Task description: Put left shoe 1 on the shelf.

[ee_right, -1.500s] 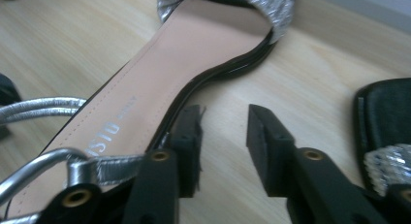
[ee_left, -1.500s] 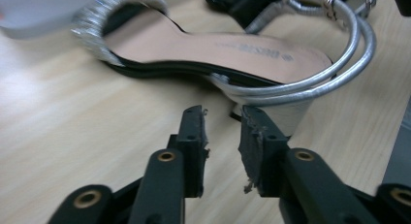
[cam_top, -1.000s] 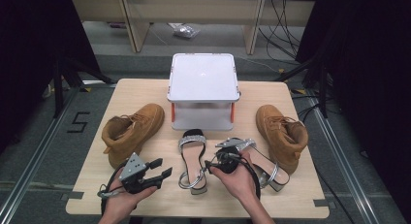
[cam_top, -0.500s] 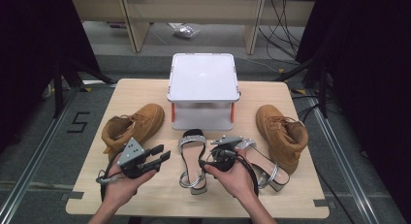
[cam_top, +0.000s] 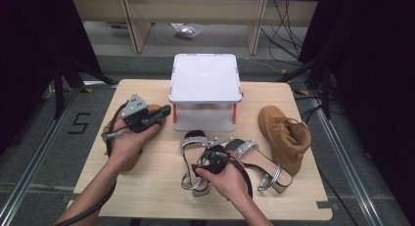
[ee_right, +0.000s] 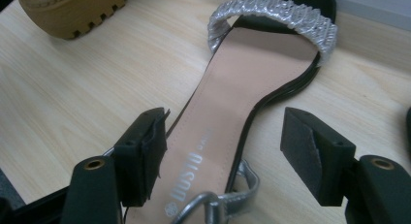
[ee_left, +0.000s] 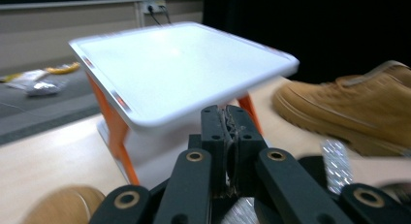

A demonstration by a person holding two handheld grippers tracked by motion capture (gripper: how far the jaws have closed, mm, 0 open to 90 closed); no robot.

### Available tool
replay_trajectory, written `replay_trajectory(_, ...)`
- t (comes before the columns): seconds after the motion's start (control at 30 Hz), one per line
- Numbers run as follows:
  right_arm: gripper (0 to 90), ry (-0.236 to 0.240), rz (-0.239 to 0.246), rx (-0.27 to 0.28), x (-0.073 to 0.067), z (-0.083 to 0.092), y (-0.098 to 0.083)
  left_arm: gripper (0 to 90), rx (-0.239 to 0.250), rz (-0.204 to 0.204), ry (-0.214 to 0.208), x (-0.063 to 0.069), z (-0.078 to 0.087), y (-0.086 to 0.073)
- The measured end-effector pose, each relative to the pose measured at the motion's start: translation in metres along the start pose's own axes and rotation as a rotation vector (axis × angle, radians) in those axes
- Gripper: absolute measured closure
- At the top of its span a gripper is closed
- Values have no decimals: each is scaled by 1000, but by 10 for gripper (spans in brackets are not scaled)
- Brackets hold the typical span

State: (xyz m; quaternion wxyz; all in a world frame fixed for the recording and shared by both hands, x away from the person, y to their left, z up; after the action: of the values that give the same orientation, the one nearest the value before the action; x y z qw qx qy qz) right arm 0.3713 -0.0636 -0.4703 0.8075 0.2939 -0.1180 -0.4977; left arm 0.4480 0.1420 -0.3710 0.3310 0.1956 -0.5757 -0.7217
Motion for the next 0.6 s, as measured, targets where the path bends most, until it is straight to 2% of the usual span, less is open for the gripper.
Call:
replay_trajectory(0.1, 329, -9, 26, -14, -2, -4, 1, 878, 0, 7, 19, -7, -11, 6)
replay_trajectory(0.13, 328, -11, 22, -20, -3, -5, 2, 878, -13, 9, 27, -12, -23, 9)
replay_trajectory(0.2, 324, -20, 28, -20, -5, -7, 3, 874, -23, 10, 33, -15, -34, 11)
replay_trajectory(0.23, 321, -20, 22, -39, -8, -7, 3, 868, -23, 10, 33, -15, -34, 11)
replay_trajectory(0.27, 319, -16, 19, -58, -10, -8, 3, 860, -31, 6, 41, -18, -43, 12)
replay_trajectory(0.3, 319, -21, 38, -59, -10, -9, 3, 857, -31, 6, 41, -18, -43, 12)
replay_trajectory(0.33, 311, -26, 30, -73, -12, -11, 3, 853, -43, 0, 47, -20, -52, 11)
replay_trajectory(0.4, 306, -31, 38, -57, -13, -14, 4, 843, -46, 7, 48, -21, -55, 10)
replay_trajectory(0.43, 302, -40, 26, -71, -15, -17, 5, 839, -52, 11, 62, -24, -60, 8)
replay_trajectory(0.5, 300, -51, 36, -73, -15, -21, 5, 831, -48, 23, 67, -27, -64, 6)
replay_trajectory(0.57, 292, -62, 15, -102, -16, -24, 5, 821, -54, 25, 70, -30, -67, 5)
replay_trajectory(0.6, 291, -68, 22, -108, -16, -26, 5, 820, -61, 28, 78, -31, -69, 4)
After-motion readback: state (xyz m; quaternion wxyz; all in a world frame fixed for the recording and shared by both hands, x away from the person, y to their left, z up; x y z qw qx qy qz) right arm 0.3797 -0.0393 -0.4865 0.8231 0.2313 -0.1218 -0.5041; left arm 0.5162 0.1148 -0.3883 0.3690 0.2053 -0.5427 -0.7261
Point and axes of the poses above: each handheld gripper's, and its own axes: z roughly backward along the jaws, y roughly out of its top, x roughly to its right, the point moved 3 cm from there along -z, roughly forward along the jaws, and after that the axes turned 8 degrees about -y, right-handed, at the moved point
